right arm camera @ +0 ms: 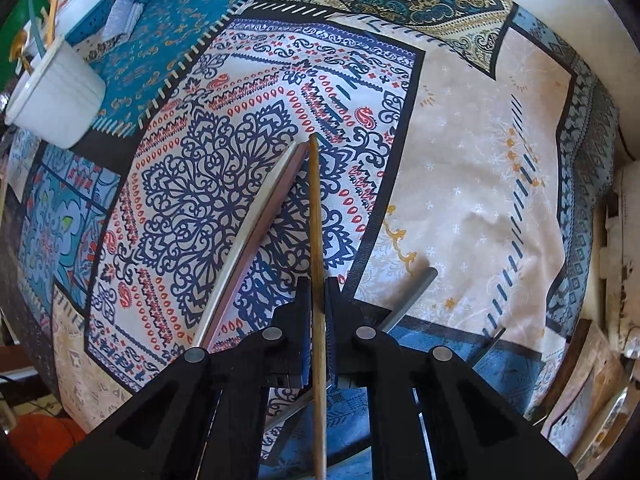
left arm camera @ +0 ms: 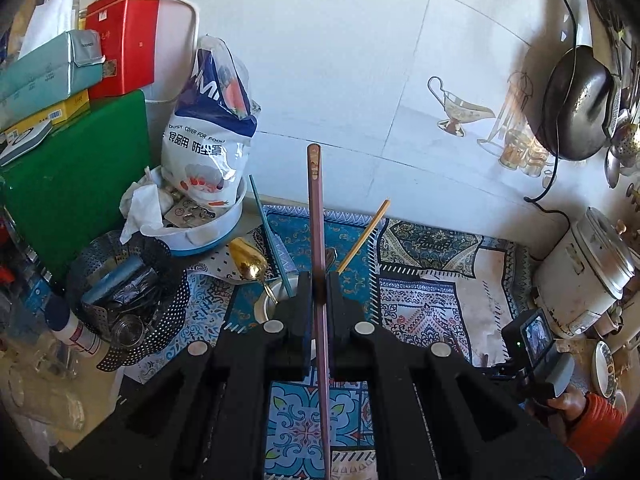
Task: Organize utensils
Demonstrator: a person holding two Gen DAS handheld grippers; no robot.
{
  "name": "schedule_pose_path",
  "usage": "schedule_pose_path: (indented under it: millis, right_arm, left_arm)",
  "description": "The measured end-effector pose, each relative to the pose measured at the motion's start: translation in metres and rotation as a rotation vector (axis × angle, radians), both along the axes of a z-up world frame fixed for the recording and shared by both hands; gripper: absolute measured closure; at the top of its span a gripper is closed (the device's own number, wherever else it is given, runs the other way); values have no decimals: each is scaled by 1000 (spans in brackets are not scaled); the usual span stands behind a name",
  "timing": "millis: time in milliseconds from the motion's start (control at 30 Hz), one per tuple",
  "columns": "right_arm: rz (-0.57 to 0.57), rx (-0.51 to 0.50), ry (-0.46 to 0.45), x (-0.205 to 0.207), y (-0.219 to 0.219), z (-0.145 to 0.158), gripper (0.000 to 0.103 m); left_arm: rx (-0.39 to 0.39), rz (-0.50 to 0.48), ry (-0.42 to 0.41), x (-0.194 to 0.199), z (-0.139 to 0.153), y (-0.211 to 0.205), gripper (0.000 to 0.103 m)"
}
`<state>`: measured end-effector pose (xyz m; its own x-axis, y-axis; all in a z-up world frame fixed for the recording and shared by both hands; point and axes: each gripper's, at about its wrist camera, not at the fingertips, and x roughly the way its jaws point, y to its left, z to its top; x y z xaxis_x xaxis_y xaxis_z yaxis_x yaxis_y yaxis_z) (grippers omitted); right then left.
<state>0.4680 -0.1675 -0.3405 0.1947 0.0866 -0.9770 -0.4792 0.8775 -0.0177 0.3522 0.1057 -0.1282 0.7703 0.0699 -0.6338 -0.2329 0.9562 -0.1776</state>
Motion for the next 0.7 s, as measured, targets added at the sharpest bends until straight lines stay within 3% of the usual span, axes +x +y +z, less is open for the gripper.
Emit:
schedule_pose_path:
  millis: [333,467,700]
  right_arm:
    - [-82,168,-178,-26,-15,80,97]
    - [-84,247,-272,-35,0,121,97]
    - [-64,364,-394,-35,43,153,97]
  left_arm:
    - [26,4,-70,0,24,1,99]
    - [46,9,-105,4,35,4,99]
    - [53,23,-170,12,49,14,99]
